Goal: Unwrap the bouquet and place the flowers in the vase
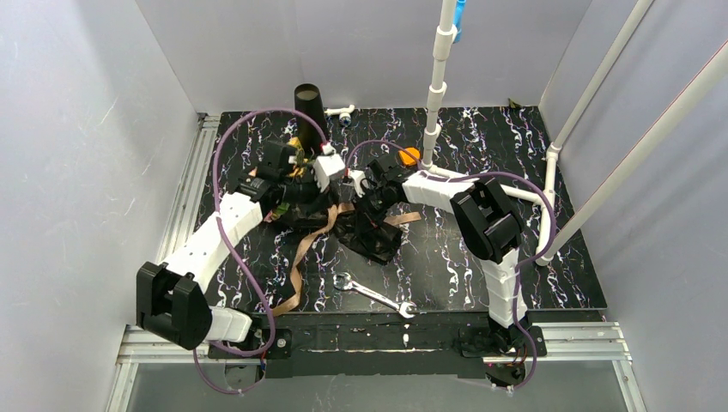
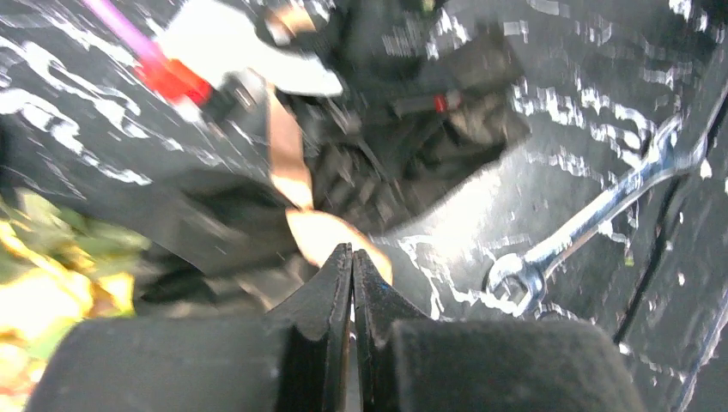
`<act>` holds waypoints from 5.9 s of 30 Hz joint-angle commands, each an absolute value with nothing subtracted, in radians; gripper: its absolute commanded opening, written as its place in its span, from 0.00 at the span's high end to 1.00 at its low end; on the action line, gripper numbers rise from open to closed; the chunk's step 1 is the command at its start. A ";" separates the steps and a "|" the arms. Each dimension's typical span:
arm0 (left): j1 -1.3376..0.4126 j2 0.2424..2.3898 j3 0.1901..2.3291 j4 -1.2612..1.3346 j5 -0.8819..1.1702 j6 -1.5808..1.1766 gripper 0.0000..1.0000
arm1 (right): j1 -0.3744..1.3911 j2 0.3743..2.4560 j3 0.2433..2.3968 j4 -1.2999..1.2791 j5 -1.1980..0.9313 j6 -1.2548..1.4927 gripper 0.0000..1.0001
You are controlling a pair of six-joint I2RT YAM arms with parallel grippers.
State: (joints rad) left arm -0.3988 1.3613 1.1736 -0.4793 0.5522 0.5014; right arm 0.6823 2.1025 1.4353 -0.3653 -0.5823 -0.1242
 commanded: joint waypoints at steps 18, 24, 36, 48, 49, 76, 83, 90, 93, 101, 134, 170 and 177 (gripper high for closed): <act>-0.411 1.355 0.851 -0.304 0.571 0.620 0.33 | 0.629 2.172 1.383 -0.445 -0.365 -0.143 0.99; -0.442 1.505 0.856 -0.170 0.548 0.644 0.33 | 0.629 2.169 1.376 -0.442 -0.367 -0.154 0.99; -0.558 1.684 0.947 -0.214 0.265 0.683 0.62 | 0.628 2.164 1.365 -0.434 -0.364 -0.164 0.99; -0.556 1.381 1.102 -0.309 0.474 0.452 1.00 | 0.613 2.154 1.360 -0.443 -0.321 -0.176 0.99; -0.555 1.374 1.111 -0.317 0.471 0.446 1.00 | 0.611 2.156 1.361 -0.443 -0.321 -0.173 0.99; -0.381 1.302 0.936 -0.615 0.520 0.659 1.00 | 0.597 2.141 1.344 -0.442 -0.342 -0.187 0.99; -0.387 1.248 0.790 -0.809 0.489 1.077 1.00 | 0.596 2.145 1.352 -0.453 -0.355 -0.210 0.99; -0.385 1.208 0.914 -0.814 0.660 1.102 0.60 | 0.596 2.145 1.361 -0.479 -0.391 -0.245 0.99; -0.391 1.212 0.985 -0.706 0.711 1.029 0.51 | 0.597 2.145 1.359 -0.486 -0.408 -0.257 0.99; -0.458 1.346 1.031 -0.469 0.675 1.068 0.70 | 0.597 2.154 1.354 -0.494 -0.443 -0.261 0.99; -0.408 1.731 1.143 -0.436 0.580 1.330 0.74 | 0.596 2.140 1.351 -0.505 -0.461 -0.276 0.99; -0.405 1.493 0.994 -0.610 0.605 1.405 1.00 | 0.563 2.157 1.358 -0.494 -0.461 -0.231 0.99; -0.427 1.447 1.095 -0.547 0.630 1.220 0.77 | 0.567 2.131 1.332 -0.471 -0.482 -0.253 0.99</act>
State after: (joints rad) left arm -0.4122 1.5005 1.0504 -0.5545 0.5922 1.2839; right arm 0.5850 2.0842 1.3964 -0.3908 -0.6575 -0.2104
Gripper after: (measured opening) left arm 0.214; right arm 0.102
